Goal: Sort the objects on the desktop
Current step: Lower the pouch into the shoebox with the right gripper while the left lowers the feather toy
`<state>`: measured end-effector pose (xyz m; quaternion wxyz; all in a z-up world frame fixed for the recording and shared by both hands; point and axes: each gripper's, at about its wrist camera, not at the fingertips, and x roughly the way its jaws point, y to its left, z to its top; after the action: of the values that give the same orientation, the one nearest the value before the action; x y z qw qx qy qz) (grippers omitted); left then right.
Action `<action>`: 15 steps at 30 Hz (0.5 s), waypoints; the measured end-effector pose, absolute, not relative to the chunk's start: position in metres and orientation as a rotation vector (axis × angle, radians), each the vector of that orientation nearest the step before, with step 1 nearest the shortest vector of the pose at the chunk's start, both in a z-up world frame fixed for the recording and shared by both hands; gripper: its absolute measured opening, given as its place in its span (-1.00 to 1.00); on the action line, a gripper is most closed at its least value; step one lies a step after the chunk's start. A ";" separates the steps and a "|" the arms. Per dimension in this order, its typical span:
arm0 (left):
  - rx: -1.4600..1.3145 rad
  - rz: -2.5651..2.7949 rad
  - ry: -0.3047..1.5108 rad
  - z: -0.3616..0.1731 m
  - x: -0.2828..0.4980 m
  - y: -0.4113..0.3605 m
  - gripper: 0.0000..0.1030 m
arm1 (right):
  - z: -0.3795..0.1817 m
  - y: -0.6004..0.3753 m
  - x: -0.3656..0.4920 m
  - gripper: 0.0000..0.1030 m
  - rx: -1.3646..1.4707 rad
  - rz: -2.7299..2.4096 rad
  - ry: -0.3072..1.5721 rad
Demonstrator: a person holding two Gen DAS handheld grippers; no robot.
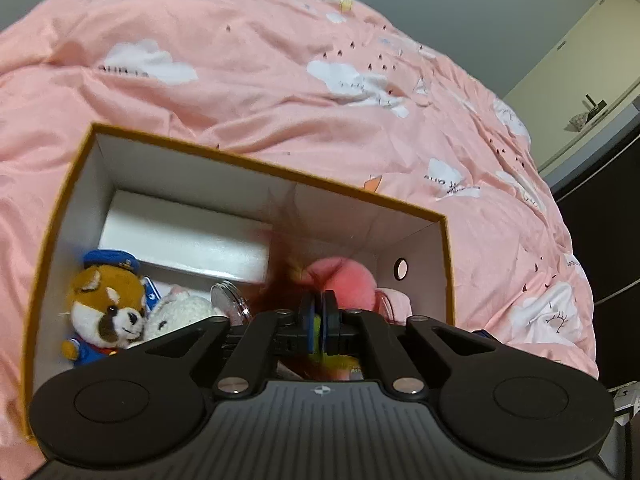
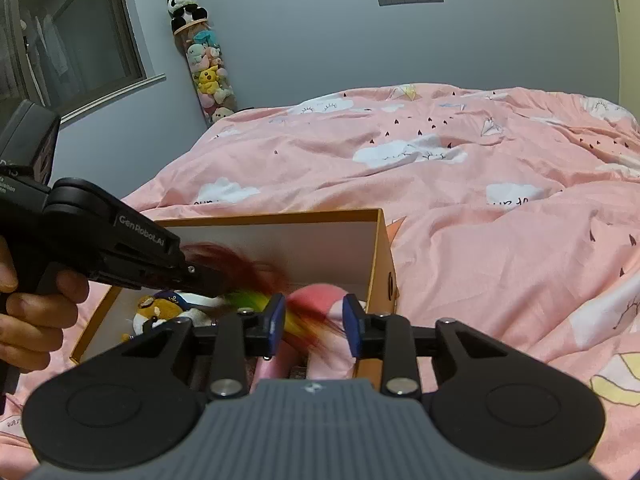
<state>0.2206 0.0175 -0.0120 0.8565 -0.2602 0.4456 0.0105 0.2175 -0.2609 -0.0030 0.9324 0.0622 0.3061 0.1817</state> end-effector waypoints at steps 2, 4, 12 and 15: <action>-0.533 0.029 0.914 -0.005 0.213 0.017 -0.81 | -0.001 -0.260 0.214 -0.21 0.126 0.370 0.621; -0.527 0.041 0.887 0.002 0.203 0.018 -0.76 | 0.002 -0.259 0.210 -0.14 0.123 0.371 0.612; -0.383 0.164 0.736 0.024 0.149 0.004 -0.39 | 0.016 -0.243 0.184 0.47 0.063 0.392 0.555; -0.315 0.201 0.676 0.030 0.129 -0.004 0.04 | 0.021 -0.235 0.172 0.63 0.033 0.403 0.533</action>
<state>0.1295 -0.0036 0.0303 0.9264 -0.1534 0.3297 0.0979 0.1722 -0.2350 0.0211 0.9445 0.0160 0.2615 0.1980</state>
